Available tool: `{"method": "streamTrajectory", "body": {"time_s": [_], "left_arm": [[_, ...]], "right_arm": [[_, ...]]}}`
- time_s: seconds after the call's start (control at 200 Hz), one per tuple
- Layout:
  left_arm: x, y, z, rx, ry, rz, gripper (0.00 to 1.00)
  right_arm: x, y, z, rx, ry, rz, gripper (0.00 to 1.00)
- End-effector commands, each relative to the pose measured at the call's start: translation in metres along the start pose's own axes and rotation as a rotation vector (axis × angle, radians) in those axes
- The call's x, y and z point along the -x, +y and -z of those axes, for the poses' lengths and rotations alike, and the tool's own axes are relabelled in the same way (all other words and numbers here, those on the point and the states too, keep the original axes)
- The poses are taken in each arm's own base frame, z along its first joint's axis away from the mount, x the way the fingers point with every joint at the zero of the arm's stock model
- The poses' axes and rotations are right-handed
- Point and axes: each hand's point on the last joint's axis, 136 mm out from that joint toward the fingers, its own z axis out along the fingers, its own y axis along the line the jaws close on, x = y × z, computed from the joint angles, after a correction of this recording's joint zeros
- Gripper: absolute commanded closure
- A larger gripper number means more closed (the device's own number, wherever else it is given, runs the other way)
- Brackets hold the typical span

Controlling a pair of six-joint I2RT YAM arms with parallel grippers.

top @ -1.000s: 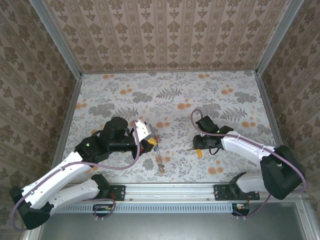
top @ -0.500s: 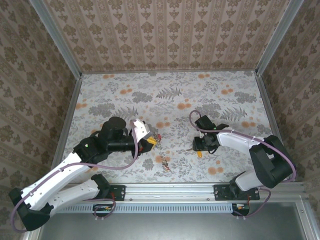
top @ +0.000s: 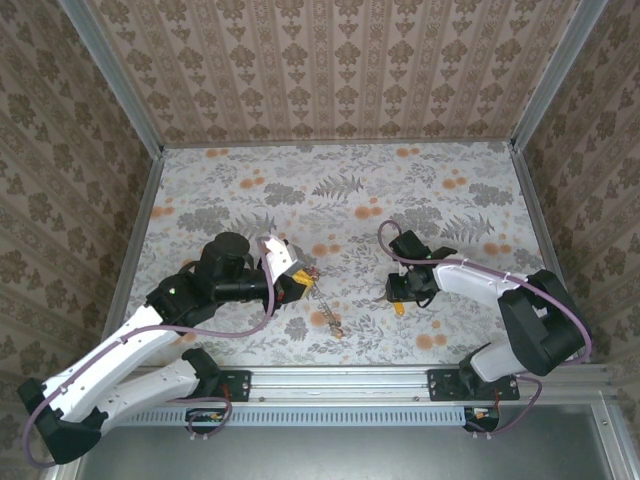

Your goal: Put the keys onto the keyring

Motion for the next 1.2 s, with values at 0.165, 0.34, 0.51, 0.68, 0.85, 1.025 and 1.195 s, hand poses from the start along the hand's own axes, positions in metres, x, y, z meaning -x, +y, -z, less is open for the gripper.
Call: {"method": "streamTrajectory", "body": {"time_s": [0.165,0.34,0.51,0.68,0.85,1.025,1.195], "left_arm": [[0.009,-0.003,0.0,-0.023,-0.036,0.013,1.0],[0.009,-0.002,-0.001,-0.024,-0.032,0.016,1.0],[0.008,-0.002,-0.002,-0.027,-0.026,0.019,1.0],[0.007,-0.002,-0.003,-0.027,-0.023,0.021,1.0],[0.007,-0.002,-0.004,-0.031,-0.02,0.022,1.0],[0.008,-0.003,-0.003,-0.032,-0.022,0.022,1.0],[0.008,-0.004,-0.003,-0.035,-0.024,0.02,1.0]], "right_arm": [[0.006,0.033,-0.007,0.094,0.005,0.072,0.64],[0.005,0.031,-0.008,0.087,0.004,0.078,0.73],[0.007,0.037,-0.005,0.102,-0.006,0.095,0.75],[0.006,0.042,-0.003,0.119,-0.017,0.11,0.75],[0.007,0.046,-0.001,0.134,-0.031,0.119,0.75],[0.006,0.047,-0.001,0.139,-0.028,0.127,0.75],[0.003,0.042,-0.002,0.116,-0.02,0.129,0.75]]}}
